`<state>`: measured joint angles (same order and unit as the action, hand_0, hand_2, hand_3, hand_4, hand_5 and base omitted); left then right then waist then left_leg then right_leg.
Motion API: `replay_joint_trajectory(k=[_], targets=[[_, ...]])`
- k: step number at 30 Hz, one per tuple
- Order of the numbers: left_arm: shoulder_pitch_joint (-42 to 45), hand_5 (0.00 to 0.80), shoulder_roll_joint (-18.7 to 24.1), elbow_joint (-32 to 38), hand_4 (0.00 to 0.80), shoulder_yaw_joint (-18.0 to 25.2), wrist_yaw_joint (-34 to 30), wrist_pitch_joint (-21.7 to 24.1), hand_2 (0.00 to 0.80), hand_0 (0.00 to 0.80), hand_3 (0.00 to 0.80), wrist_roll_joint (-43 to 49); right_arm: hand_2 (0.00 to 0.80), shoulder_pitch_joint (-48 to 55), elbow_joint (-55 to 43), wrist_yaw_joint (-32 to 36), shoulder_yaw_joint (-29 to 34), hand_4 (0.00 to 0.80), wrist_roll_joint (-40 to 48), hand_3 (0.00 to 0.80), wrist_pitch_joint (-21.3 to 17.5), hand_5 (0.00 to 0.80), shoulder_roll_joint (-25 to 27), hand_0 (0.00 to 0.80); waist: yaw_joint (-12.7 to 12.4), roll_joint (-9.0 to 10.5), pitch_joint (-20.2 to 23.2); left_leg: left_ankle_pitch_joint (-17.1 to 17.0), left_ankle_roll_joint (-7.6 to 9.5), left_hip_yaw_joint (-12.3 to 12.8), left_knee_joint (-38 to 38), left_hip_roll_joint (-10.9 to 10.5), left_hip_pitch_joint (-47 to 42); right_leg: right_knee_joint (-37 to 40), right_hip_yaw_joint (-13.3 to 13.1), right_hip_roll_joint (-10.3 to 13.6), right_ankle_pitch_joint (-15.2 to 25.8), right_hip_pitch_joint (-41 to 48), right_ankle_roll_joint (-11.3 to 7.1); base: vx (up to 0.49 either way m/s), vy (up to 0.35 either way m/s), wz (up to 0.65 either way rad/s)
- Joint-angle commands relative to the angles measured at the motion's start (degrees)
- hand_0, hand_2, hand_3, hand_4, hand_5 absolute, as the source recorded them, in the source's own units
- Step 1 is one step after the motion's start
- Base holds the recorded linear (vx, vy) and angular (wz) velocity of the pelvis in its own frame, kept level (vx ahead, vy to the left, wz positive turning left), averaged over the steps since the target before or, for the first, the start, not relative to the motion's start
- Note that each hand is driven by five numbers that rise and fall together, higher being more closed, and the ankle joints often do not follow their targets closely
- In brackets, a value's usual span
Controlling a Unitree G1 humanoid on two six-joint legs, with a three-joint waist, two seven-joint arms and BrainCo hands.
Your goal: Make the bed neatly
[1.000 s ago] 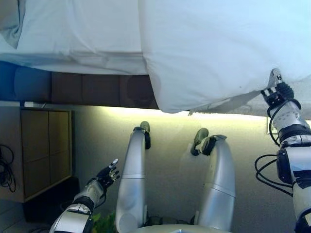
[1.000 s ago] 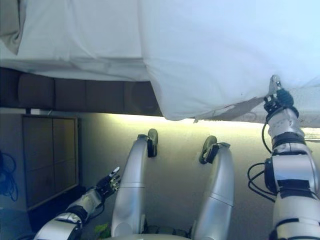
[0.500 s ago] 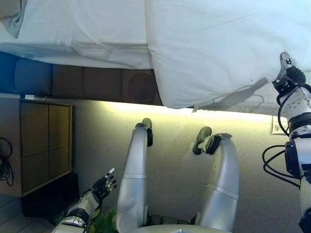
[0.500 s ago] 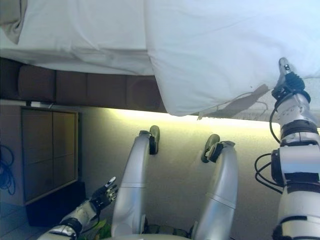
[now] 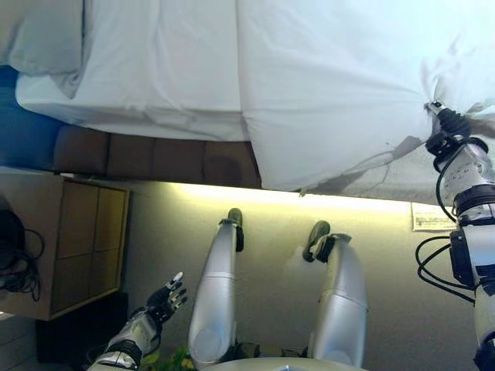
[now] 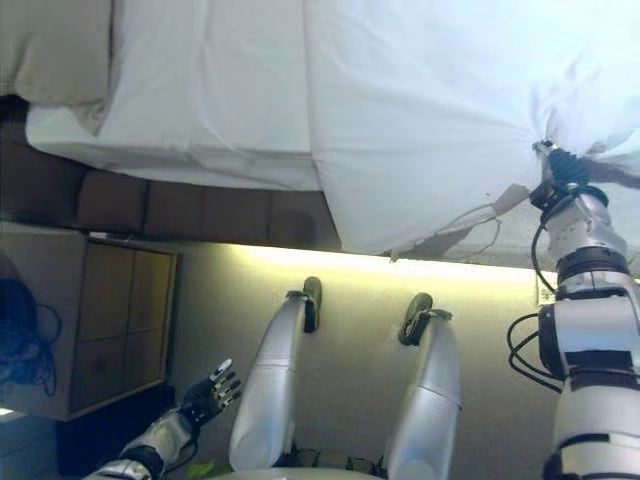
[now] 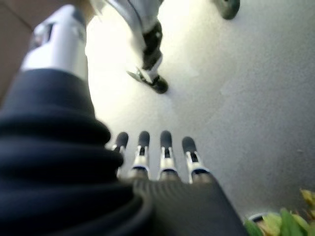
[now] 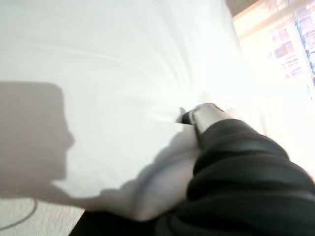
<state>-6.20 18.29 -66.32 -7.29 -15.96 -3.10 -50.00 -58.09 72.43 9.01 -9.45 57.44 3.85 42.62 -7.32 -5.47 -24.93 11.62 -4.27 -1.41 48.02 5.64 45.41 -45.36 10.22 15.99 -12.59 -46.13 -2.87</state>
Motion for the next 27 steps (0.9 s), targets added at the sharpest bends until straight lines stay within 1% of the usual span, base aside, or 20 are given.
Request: replay_joint_trajectory(k=[1,3,5,6,8,9,10,11,14,17,19,20,22,24,27], targets=[[3.2,0.0,0.9,-5.3,0.0,-3.0,-0.3,2.0,0.0,0.0,0.0,4.3,0.8,3.8,-3.1,4.2,3.7,0.8,1.6,0.8,-1.0,0.8,-0.8,0.8,-0.5,1.4,4.4,-2.6,0.58,2.7,-10.1,2.1,-8.5,5.2,-0.7,1.7,2.5,9.8,0.07,0.103,0.036,-0.17],[2.6,0.0,1.0,-6.2,0.0,-2.8,0.4,2.2,0.0,0.0,0.0,4.3,0.8,4.6,-3.1,4.7,4.6,0.8,4.9,0.8,0.2,0.8,-1.9,0.8,-0.3,1.81,5.4,-3.7,-0.09,3.7,-14.5,2.6,-12.6,10.0,0.2,1.8,3.8,13.9,-0.66,0.08,0.027,0.38],[2.3,0.0,1.3,-6.8,0.0,-2.5,0.9,2.6,0.0,0.0,0.0,4.1,0.8,5.3,-3.2,5.4,5.2,0.8,6.1,0.8,1.1,0.8,-2.8,0.8,-0.3,2.11,6.2,-4.7,-0.45,4.2,-17.9,2.8,-15.5,13.9,0.9,1.8,5.0,16.9,-1.39,0.054,0.009,0.23],[1.7,0.0,1.5,-7.0,0.0,-2.2,1.5,2.6,0.0,0.0,0.0,4.0,0.8,5.7,-3.2,5.7,5.3,0.8,6.2,0.8,1.7,0.8,-3.8,0.8,-0.2,2.3,7.0,-5.5,-0.7,4.6,-20.5,2.9,-17.7,17.0,1.3,1.7,5.9,19.2,-2.09,0.053,0.006,-0.24],[1.1,0.0,1.8,-7.3,0.0,-1.7,2.4,3.2,0.0,0.0,0.0,4.0,0.8,6.1,-3.3,6.4,5.2,0.8,5.9,0.8,2.0,0.8,-5.0,0.8,-0.2,2.53,8.1,-6.5,-0.97,5.1,-23.8,2.9,-20.9,21.0,1.9,1.6,7.3,22.4,-2.89,0.04,0.003,-0.08],[1.0,0.0,1.9,-7.4,0.0,-1.5,2.6,3.2,0.0,0.0,0.0,4.1,0.8,6.3,-3.4,6.6,5.1,0.8,6.0,0.8,2.1,0.8,-5.3,0.8,-0.2,2.59,8.6,-7.0,-1.11,5.2,-25.4,3.0,-22.2,22.8,2.2,1.5,7.8,24.0,-3.06,-0.047,0.008,-0.02],[0.8,0.0,2.0,-7.3,0.0,-1.2,2.9,3.5,0.0,0.0,0.0,4.3,0.8,6.5,-3.8,6.8,5.1,0.8,6.2,0.8,2.3,0.8,-5.7,0.8,-0.2,2.68,9.1,-8.9,-0.87,5.7,-27.1,2.9,-23.0,25.0,3.0,1.4,9.7,25.1,-2.69,0.0,0.0,0.0],[0.7,0.0,2.1,-7.2,0.0,-0.6,3.2,3.8,0.0,0.0,0.0,4.8,0.8,6.9,-4.2,6.7,5.0,0.8,6.4,0.8,2.8,0.8,-6.4,0.8,-0.2,2.77,10.1,-9.6,-1.05,5.8,-29.2,2.8,-25.2,27.4,3.5,1.1,10.3,27.6,-2.91,0.0,0.0,0.0],[0.5,0.0,2.3,-6.6,0.0,0.3,3.1,4.4,0.0,0.0,0.0,5.6,0.8,7.6,-5.5,6.3,5.0,0.8,7.3,0.8,3.9,0.8,-7.5,0.8,-0.4,2.77,11.7,-10.4,-1.39,6.0,-32.5,2.8,-29.2,31.3,4.6,0.6,11.2,32.4,-3.18,0.09,0.005,0.04],[0.0,0.0,2.7,-5.4,0.0,0.9,3.0,4.3,0.0,0.0,0.0,5.2,0.8,8.6,-6.6,6.4,5.2,0.8,7.9,0.8,5.8,0.8,-8.3,0.8,-0.5,2.64,13.7,-11.0,-1.6,6.2,-35.7,2.8,-33.2,34.7,5.6,0.2,11.7,36.9,-3.6,0.127,0.021,0.04],[-1.0,0.0,4.0,-3.0,0.0,2.2,3.6,4.1,0.0,0.0,0.0,3.4,0.8,9.7,-7.5,5.9,5.0,0.8,7.8,0.8,6.6,0.8,-9.4,0.8,-0.7,2.74,15.5,-11.3,-1.76,6.3,-38.2,2.6,-36.1,37.2,6.2,-0.1,12.1,40.1,-4.01,0.137,0.005,0.08],[-1.5,0.0,4.8,-1.7,0.0,2.9,4.0,4.8,0.0,0.0,0.0,3.2,0.8,10.3,-7.8,5.7,5.0,0.8,7.7,0.8,6.8,0.8,-9.9,0.8,-0.8,2.84,16.2,-11.5,-1.81,6.3,-39.3,2.5,-37.3,38.3,6.5,-0.3,12.3,41.4,-4.13,0.131,-0.012,0.09],[-3.8,0.0,7.3,2.9,0.0,4.1,5.8,3.9,0.0,0.0,0.0,1.9,0.8,11.3,-8.4,5.2,4.4,0.8,7.8,0.8,6.8,0.8,-11.4,0.8,-1.1,3.17,17.5,-11.7,-1.92,6.3,-40.9,2.4,-39.3,39.7,6.8,-0.4,12.8,43.3,-4.52,0.115,-0.023,0.06],[-6.7,0.0,9.5,7.9,0.0,4.2,8.6,4.2,0.0,0.0,0.0,-0.3,0.8,12.7,-10.0,4.6,3.6,0.8,8.1,0.8,6.9,0.8,-12.5,0.8,-0.9,3.56,18.9,-11.7,-1.96,6.2,-41.5,2.6,-40.8,40.3,7.0,-0.8,12.8,44.8,-4.44,0.123,-0.027,0.04],[-10.5,0.0,10.1,12.6,0.0,3.2,12.0,6.4,0.0,0.0,0.0,-3.7,0.8,14.5,-11.7,3.4,2.4,0.8,8.8,0.8,6.5,0.8,-14.5,0.8,-0.7,4.13,20.7,-11.7,-2.16,6.1,-42.4,3.1,-42.8,41.2,7.1,-1.3,12.6,46.8,-4.31,0.136,-0.029,0.04]])
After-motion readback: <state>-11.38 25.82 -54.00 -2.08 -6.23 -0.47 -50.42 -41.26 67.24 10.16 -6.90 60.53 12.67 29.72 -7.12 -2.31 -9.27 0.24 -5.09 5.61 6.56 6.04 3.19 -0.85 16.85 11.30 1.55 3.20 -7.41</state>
